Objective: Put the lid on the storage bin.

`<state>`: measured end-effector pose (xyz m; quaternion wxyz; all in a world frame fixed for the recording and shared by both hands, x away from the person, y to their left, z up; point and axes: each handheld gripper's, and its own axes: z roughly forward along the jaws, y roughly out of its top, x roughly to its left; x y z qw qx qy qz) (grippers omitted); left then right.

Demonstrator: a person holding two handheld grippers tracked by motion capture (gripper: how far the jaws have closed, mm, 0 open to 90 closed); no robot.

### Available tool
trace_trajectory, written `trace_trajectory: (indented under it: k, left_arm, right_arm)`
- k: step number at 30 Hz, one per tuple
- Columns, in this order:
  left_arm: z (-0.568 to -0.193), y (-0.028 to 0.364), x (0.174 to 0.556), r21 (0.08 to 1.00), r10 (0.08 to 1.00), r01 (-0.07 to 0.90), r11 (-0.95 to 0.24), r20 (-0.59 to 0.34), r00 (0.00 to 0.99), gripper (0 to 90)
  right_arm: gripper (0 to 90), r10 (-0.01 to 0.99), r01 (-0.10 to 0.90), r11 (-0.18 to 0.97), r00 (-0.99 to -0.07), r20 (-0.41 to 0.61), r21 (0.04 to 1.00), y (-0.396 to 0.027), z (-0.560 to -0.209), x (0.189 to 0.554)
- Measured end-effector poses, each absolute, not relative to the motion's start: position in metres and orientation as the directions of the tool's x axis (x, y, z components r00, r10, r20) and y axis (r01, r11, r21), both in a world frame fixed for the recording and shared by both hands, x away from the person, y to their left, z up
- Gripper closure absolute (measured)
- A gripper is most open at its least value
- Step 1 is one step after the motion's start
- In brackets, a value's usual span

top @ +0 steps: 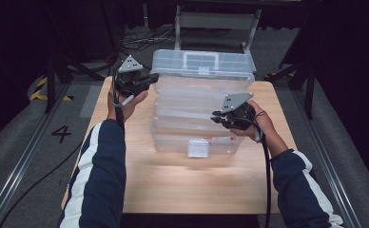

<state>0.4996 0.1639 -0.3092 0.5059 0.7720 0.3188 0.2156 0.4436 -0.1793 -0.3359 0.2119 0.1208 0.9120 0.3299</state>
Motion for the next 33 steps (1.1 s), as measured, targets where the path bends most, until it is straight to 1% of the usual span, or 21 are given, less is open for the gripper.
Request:
trace_trajectory:
  k: [16,33]
  left_arm:
    - [-0.318,0.163,0.491,0.914,0.693,0.260,-0.313,0.032,0.721,90.0]
    - [-0.321,0.165,0.487,0.907,0.679,0.257,-0.333,0.042,0.733,90.0]
  right_arm:
    - [81.1,0.370,0.081,0.741,-0.878,-0.304,0.667,-0.191,-0.337,0.436]
    - [81.2,0.401,0.096,0.722,-0.865,-0.302,0.685,-0.206,-0.338,0.429]
